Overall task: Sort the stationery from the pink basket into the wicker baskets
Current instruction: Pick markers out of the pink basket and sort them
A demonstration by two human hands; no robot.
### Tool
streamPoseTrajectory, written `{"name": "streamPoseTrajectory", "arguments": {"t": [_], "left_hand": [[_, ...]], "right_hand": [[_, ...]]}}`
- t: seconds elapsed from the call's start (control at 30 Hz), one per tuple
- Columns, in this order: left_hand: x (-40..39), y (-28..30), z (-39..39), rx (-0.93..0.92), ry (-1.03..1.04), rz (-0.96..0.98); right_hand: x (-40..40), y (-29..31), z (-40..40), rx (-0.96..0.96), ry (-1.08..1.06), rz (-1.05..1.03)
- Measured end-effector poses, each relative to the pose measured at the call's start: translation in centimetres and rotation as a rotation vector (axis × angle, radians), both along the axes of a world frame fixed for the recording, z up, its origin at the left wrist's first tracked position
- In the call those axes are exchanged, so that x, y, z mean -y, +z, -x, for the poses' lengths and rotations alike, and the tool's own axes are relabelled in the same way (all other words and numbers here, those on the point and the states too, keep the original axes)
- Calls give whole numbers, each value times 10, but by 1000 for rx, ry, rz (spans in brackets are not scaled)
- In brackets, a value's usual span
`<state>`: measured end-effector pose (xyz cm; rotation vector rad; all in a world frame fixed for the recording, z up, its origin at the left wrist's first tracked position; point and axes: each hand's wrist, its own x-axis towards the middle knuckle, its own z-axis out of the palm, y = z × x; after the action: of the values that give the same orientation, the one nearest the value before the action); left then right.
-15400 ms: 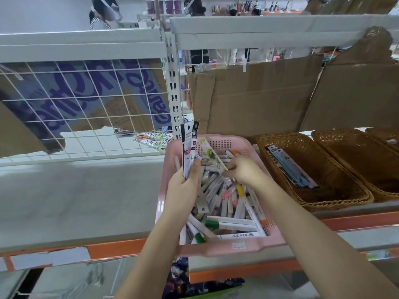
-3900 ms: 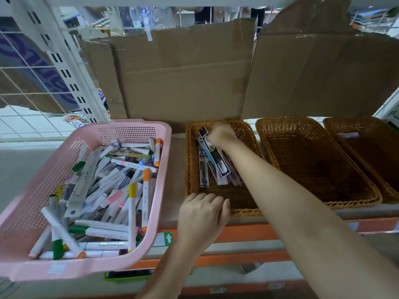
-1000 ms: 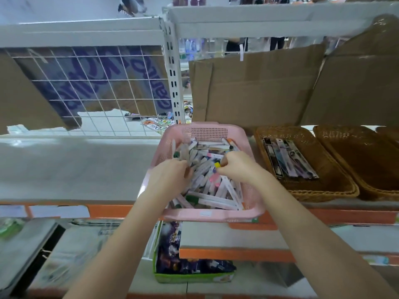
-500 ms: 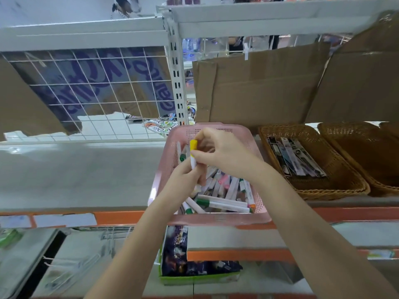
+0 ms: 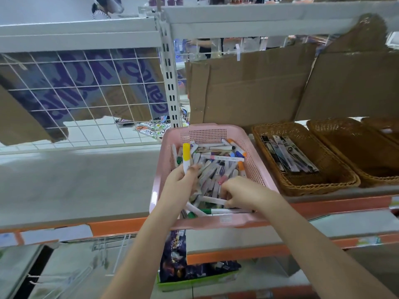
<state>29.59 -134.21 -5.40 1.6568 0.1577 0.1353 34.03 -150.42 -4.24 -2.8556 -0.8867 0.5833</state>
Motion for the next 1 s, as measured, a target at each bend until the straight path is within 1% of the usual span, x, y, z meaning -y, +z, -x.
{"name": "streamPoseTrajectory", "arguments": {"t": [0.07,0.1,0.2,0.3,0.4,0.5,0.63,0.77,0.87,0.93,1.0], "left_hand": [[0,0,0,-9,5,28],[-1,0,1,-8,9,19],[-1,0,3,17,18,-48],[-1,0,5,54,0,-118],[0,1,6,84,-33,-167],[1,3,7,108,-80,-200],[-1,4,7,137,-169,-105],[-3,8,10,137,-251,-40],[-3,11,13,136,-258,-11],[-3,11,13,138,-248,7],[-4,10,14,139,-242,16]], "right_hand": [[1,3,0,4,29,13],[3,6,0,-7,31,-14],[8,20,2,-29,6,-115],[8,41,2,-12,-5,-153],[7,60,2,8,4,-286],[5,75,4,16,32,-370],[-1,88,6,38,33,-470],[-7,91,6,16,39,-502],[-3,92,4,-79,24,-562],[3,93,3,-181,-17,-684],[7,94,5,-236,-48,-802]]}}
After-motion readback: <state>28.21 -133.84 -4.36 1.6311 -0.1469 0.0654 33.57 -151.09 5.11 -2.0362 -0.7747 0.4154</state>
